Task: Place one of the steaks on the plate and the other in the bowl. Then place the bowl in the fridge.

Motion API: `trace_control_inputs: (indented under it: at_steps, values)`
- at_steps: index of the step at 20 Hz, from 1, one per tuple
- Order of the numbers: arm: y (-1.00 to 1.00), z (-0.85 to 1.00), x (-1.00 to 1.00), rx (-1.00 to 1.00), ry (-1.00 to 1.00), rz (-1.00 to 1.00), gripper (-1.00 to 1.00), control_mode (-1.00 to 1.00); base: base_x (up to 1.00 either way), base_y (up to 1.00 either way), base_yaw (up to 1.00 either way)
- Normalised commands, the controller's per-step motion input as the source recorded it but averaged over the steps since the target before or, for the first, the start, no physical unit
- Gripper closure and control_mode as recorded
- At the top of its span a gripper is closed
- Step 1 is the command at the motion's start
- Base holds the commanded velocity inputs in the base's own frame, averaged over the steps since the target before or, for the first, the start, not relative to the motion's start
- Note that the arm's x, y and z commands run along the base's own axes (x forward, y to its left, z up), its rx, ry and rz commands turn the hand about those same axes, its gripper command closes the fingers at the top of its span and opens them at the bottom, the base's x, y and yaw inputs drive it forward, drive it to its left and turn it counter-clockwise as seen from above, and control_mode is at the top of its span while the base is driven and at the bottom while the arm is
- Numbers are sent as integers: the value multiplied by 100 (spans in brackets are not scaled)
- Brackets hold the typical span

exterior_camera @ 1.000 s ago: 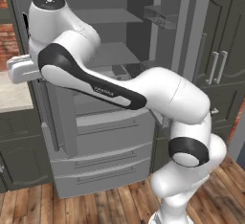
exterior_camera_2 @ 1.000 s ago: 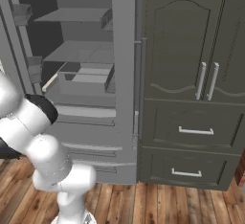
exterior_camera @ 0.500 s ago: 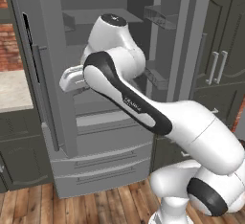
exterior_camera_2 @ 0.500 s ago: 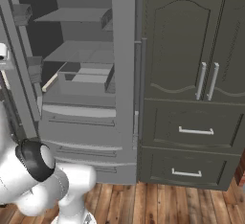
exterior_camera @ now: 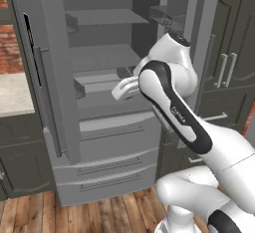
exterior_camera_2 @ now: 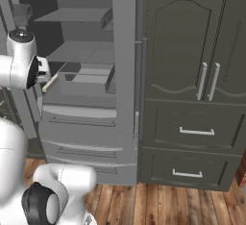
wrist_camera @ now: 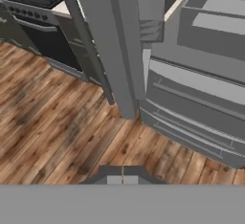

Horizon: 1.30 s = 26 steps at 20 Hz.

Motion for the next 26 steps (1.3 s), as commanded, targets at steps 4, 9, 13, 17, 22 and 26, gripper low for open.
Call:
trace_control_inputs:
  at_steps: [4,9,13,17,22,26]
  values:
    - [-40,5,-36,-1,0,-13,-100,-100,0,0,0]
    - [-48,7,-54,0,0,-30,-100,-100,0,0,0]
    - [-30,1,-34,0,-4,-32,-100,-100,0,0,0]
    - [-2,5,-57,-2,-5,-25,-100,-100,0,0,0]
    - [0,5,-39,0,-2,-7,-100,100,-60,31,0]
    - [0,0,0,0,0,0,-100,100,-59,100,15]
